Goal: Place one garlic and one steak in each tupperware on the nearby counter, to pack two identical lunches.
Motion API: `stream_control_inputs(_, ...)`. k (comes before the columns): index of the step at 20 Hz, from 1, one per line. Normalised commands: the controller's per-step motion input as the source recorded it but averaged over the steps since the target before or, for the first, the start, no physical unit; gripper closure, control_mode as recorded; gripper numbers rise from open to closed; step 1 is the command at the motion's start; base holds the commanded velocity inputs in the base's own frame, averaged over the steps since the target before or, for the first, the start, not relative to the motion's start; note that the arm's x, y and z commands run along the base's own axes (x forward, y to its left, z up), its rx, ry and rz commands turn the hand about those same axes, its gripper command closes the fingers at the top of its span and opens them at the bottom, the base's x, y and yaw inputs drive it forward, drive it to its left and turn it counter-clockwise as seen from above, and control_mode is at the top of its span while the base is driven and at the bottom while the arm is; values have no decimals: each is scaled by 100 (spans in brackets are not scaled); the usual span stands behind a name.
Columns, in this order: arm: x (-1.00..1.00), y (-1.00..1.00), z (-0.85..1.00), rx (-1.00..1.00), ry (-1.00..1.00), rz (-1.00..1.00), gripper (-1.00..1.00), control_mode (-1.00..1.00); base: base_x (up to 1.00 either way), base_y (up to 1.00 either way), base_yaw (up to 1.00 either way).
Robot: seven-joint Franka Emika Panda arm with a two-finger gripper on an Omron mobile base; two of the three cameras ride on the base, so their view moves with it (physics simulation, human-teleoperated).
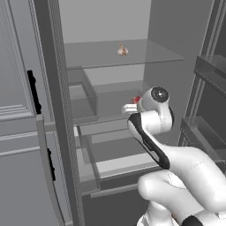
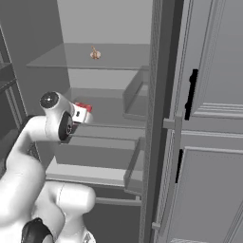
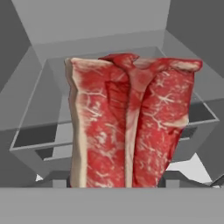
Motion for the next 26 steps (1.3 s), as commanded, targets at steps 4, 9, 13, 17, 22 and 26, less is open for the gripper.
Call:
stream_control_inputs(4,-100,-1,88,5,0,0,100,-100,0,0,0)
stream_control_inputs(9,-100,0,60,1,2,0,100,-100,0,0,0)
stream_control_inputs(13,-87,-2,-44,0,21,0,100,-100,0,0,0)
stream_control_inputs(17,-57,-8,-46,0,10,0,100,100,-25,-3,0)
stream_control_inputs(22,0,0,0,0,0,0,100,100,-100,0,0)
stream_control_inputs(26,0,0,0,0,0,0,100,100,-100,12,10)
